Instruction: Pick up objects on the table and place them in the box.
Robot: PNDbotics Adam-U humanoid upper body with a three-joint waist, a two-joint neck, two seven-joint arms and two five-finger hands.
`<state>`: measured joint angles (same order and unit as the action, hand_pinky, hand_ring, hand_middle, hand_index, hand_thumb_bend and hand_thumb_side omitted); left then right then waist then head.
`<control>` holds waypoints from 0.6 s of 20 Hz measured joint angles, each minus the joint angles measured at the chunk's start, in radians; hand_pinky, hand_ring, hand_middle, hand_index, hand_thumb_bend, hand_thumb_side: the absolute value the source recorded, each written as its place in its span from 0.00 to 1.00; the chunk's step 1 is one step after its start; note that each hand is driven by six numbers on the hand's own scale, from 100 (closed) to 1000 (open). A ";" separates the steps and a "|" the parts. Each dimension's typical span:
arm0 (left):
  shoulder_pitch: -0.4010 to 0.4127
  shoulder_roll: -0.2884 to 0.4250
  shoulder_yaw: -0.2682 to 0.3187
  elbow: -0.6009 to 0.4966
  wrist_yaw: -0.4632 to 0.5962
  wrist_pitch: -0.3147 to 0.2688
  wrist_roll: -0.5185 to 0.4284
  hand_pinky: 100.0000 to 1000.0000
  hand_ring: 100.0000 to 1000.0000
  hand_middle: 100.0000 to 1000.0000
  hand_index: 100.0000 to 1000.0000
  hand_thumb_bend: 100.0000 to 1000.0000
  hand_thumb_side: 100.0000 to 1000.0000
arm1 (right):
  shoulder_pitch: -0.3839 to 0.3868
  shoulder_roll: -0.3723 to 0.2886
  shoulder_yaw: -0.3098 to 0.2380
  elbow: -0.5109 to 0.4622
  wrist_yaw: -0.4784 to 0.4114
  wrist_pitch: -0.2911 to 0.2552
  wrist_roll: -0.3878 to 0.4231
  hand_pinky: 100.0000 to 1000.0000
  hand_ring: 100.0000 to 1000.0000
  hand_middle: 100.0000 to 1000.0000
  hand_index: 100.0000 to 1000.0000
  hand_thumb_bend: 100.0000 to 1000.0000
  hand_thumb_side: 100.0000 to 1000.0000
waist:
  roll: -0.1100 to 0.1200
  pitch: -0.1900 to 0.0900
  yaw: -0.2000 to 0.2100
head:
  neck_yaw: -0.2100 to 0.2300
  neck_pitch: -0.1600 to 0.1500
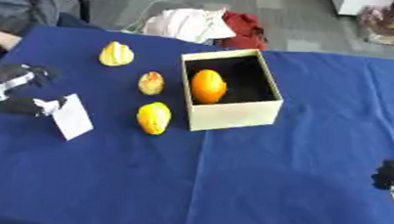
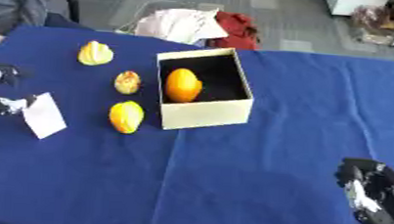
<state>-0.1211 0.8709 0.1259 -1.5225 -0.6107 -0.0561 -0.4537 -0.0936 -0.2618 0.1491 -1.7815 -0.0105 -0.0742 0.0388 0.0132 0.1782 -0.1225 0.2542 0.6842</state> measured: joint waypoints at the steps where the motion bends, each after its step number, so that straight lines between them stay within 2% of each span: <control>1: 0.002 0.000 -0.004 -0.001 -0.007 -0.004 -0.012 0.82 0.78 0.81 0.95 0.33 0.77 | 0.000 0.000 0.000 0.000 0.000 0.000 0.000 0.60 0.60 0.54 0.66 0.00 0.36 | 0.000 -0.001 0.000 | 0.000 0.000; 6: 0.005 0.000 -0.034 0.020 -0.058 -0.009 -0.056 0.82 0.78 0.81 0.95 0.36 0.79 | 0.001 -0.002 0.000 0.000 0.000 0.000 0.000 0.59 0.60 0.54 0.66 0.00 0.37 | 0.000 -0.001 -0.001 | 0.001 0.000; 12: -0.004 -0.011 -0.048 0.066 -0.108 0.006 -0.061 0.81 0.77 0.80 0.94 0.34 0.76 | 0.001 -0.007 0.000 0.000 0.000 0.000 0.000 0.59 0.60 0.55 0.66 0.00 0.37 | 0.000 -0.001 -0.003 | 0.003 0.000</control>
<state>-0.1252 0.8597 0.0774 -1.4562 -0.7191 -0.0500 -0.5143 -0.0928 -0.2687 0.1492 -1.7812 -0.0104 -0.0741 0.0388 0.0132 0.1774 -0.1254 0.2570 0.6841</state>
